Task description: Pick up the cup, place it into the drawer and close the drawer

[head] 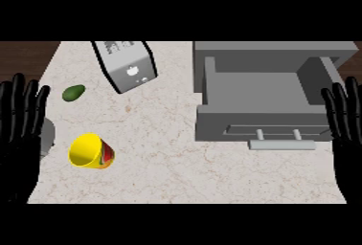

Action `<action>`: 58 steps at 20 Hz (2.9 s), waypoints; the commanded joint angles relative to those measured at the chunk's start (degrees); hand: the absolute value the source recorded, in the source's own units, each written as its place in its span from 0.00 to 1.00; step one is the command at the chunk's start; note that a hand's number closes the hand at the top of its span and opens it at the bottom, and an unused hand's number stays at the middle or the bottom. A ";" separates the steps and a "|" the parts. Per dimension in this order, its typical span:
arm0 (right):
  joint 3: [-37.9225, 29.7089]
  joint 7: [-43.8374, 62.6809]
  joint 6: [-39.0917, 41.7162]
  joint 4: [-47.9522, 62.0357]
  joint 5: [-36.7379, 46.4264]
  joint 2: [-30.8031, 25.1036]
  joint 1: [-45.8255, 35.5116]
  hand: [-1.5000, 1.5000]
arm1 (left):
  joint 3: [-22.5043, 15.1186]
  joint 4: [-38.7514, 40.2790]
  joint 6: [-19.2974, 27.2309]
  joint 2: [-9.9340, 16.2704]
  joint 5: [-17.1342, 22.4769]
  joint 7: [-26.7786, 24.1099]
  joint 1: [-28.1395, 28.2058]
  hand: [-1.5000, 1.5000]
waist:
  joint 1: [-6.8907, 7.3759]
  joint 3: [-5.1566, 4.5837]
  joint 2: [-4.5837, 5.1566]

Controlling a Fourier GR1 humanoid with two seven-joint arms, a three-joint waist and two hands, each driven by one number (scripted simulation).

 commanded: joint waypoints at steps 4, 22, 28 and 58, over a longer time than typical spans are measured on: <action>-0.52 -1.11 1.18 1.34 -1.59 -0.20 -2.72 0.00 | 3.07 2.35 -18.76 8.99 19.52 -2.67 -0.26 0.00 | 0.07 -0.27 0.87; -1.84 4.69 8.72 10.52 -5.84 -3.82 -8.86 0.00 | 13.07 40.53 -43.34 18.37 32.63 -3.78 -4.69 0.00 | -0.35 -0.14 0.70; -3.73 3.98 8.30 16.84 -5.17 -4.33 -15.29 0.00 | 13.49 56.13 -45.24 16.82 17.93 -17.96 -7.83 0.00 | -0.46 -0.20 0.92; -5.38 7.04 9.47 13.76 -7.04 -4.62 -16.67 0.00 | 7.33 104.12 -31.89 16.28 -4.70 -58.41 -23.33 0.00 | -2.08 -0.44 1.40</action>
